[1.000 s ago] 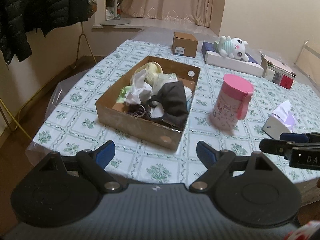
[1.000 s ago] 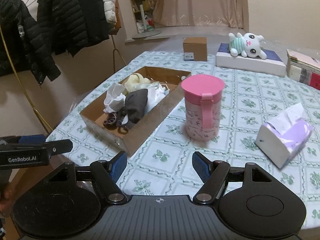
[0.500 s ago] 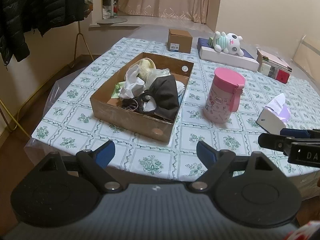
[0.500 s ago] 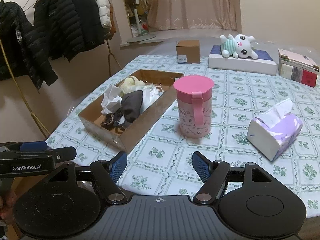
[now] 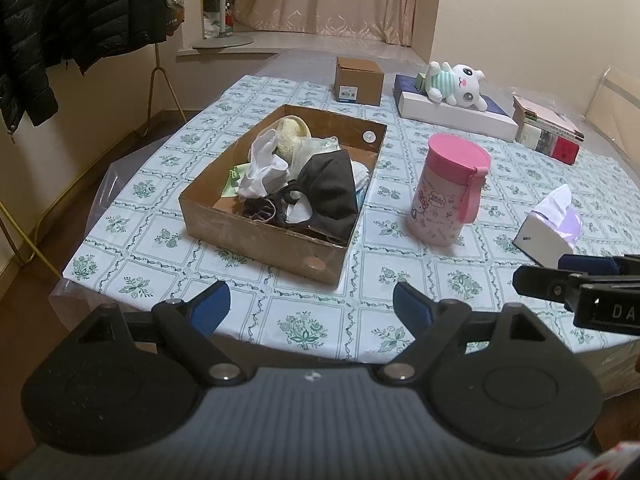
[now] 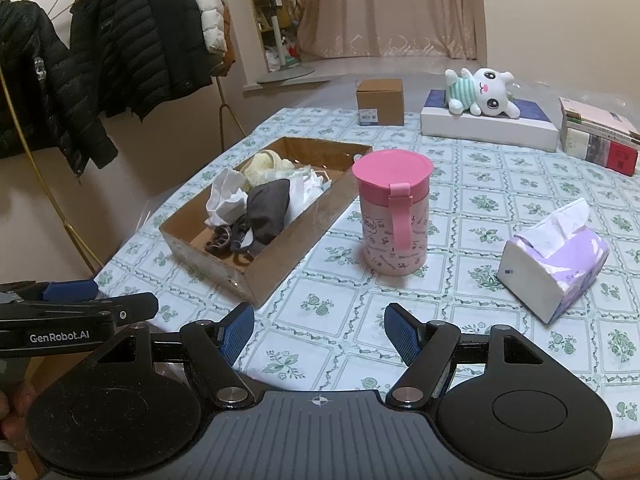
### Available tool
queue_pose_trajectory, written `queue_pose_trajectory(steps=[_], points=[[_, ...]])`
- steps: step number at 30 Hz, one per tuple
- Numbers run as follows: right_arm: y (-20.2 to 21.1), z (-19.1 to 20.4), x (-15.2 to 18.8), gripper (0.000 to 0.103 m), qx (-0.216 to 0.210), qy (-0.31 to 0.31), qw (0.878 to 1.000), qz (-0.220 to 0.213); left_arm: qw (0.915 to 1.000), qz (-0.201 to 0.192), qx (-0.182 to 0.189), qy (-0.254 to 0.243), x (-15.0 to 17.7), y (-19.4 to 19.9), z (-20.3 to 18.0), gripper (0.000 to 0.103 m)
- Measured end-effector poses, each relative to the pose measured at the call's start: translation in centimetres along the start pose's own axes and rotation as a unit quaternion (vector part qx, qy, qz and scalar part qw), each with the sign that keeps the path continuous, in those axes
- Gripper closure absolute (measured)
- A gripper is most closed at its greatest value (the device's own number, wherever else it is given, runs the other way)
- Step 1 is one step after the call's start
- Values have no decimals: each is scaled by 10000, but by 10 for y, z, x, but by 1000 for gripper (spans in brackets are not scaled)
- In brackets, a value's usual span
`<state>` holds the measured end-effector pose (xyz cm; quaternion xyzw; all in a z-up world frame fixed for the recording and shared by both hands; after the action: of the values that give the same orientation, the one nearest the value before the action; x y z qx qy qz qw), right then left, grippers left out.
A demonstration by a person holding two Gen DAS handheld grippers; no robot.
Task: Organize soft objects
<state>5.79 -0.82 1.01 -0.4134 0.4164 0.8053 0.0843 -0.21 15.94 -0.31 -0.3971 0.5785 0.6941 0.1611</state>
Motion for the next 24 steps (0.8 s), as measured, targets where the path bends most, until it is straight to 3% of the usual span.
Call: queue_pose_trajectory(steps=[24], points=[[-2,0,0,31,24,23,10000,19,10000,-19,32,-32,0,0,-2,16]])
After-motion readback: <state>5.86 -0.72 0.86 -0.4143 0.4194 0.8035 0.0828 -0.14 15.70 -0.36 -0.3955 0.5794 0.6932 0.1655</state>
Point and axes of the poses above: each gripper's, at about its wrist camera, not at the fingertips, and y roughly against the way its jaws point, z to its left, x to its underside, the point moved 9 cm from there along -y, roughly the way its jaws point, and after that the axes turned 5 degrees about -x, right-handed, at the moved point
